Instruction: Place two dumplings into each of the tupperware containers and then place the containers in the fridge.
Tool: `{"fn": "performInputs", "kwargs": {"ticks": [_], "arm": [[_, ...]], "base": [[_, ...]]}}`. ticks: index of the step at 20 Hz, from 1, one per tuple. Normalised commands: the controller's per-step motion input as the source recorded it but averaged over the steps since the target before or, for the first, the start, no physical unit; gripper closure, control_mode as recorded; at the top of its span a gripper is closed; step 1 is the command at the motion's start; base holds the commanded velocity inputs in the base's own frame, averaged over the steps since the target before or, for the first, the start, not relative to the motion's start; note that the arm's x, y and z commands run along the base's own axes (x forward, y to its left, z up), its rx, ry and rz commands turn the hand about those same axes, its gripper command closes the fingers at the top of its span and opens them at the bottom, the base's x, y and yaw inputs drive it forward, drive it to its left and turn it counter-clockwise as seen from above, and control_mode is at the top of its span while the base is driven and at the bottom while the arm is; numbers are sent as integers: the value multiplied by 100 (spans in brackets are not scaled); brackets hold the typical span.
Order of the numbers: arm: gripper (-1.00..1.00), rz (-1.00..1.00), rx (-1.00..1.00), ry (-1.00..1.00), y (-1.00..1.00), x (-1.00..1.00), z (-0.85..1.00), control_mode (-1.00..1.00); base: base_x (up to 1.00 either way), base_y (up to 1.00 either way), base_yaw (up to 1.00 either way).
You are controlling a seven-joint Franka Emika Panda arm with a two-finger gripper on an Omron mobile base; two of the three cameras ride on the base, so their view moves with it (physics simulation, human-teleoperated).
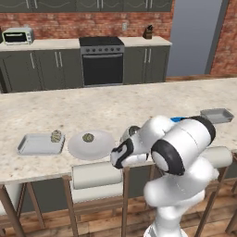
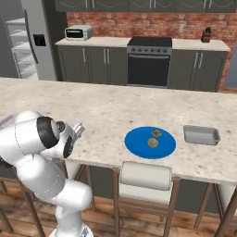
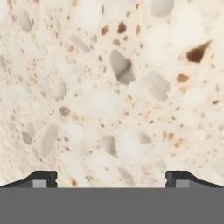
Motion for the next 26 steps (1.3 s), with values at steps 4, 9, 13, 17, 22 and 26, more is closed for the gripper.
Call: {"fn": "performInputs", "kwargs": {"ticks": [4, 9, 13, 17, 22, 26], "arm": [[-100, 6, -40, 2, 48, 0, 100, -100], [-100, 16, -35, 10, 3, 0, 100, -100], [-100, 21, -29, 19, 0, 2, 100, -100], [-100, 48, -33, 30, 0, 9, 98, -100], [-100, 66, -22, 20, 23, 6, 33, -100], [-100, 75, -3, 1, 54, 13, -35, -100]], "base": [[0, 0, 0], [0, 0, 0], [0, 0, 0], [0, 0, 0], [0, 0, 0], [0, 0, 0]]}}
